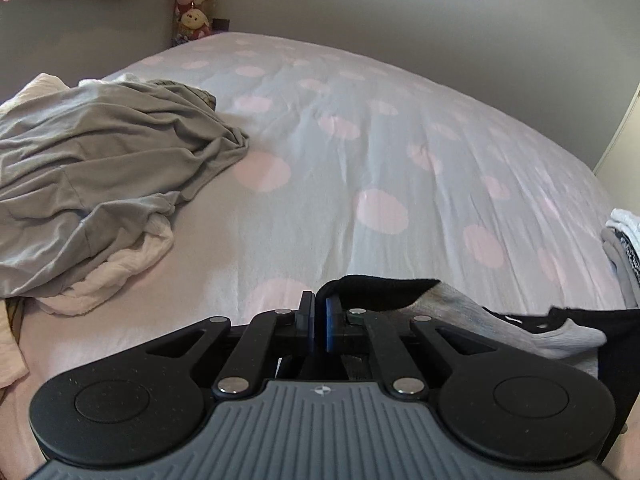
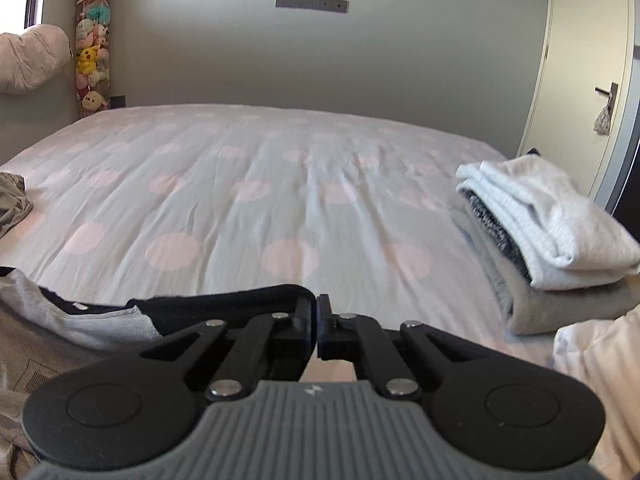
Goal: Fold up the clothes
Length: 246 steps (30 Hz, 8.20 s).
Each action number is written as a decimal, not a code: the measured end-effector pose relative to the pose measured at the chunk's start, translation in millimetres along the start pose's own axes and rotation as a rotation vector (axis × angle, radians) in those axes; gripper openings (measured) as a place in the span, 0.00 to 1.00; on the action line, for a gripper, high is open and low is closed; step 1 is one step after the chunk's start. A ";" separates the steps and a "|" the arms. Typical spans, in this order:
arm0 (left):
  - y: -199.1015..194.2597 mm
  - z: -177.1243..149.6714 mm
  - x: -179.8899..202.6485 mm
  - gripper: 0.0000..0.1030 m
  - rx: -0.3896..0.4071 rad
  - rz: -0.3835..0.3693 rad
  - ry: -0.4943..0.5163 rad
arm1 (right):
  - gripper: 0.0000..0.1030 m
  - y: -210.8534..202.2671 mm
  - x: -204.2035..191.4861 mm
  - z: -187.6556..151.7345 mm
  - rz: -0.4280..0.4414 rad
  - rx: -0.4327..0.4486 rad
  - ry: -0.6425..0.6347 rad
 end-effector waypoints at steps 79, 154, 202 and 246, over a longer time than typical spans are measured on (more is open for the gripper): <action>-188.9 7.7 -258.9 0.02 0.017 0.310 -0.134 | 0.28 -90.1 -352.1 -63.7 1.036 -0.247 -0.250; -180.5 -36.5 -103.4 0.03 -0.118 0.124 0.224 | 0.31 -155.9 -172.7 -113.1 0.808 -0.380 -0.511; -385.4 101.8 105.7 0.03 0.543 -0.343 0.377 | 0.03 -363.2 68.7 146.6 0.014 0.654 -0.146; 125.4 107.1 92.2 0.03 -0.067 -0.037 0.479 | 0.03 173.7 -32.1 100.5 0.127 0.030 -0.118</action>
Point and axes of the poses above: each gripper's, at about its wrist camera, not at the fingertips, and y roughly the way its jaws point, x to its right, z to its top, the point moved 9 cm from there along y, roughly the way its jaws point, and after that the axes turned 9 degrees about -y, right-handed, at the moved point
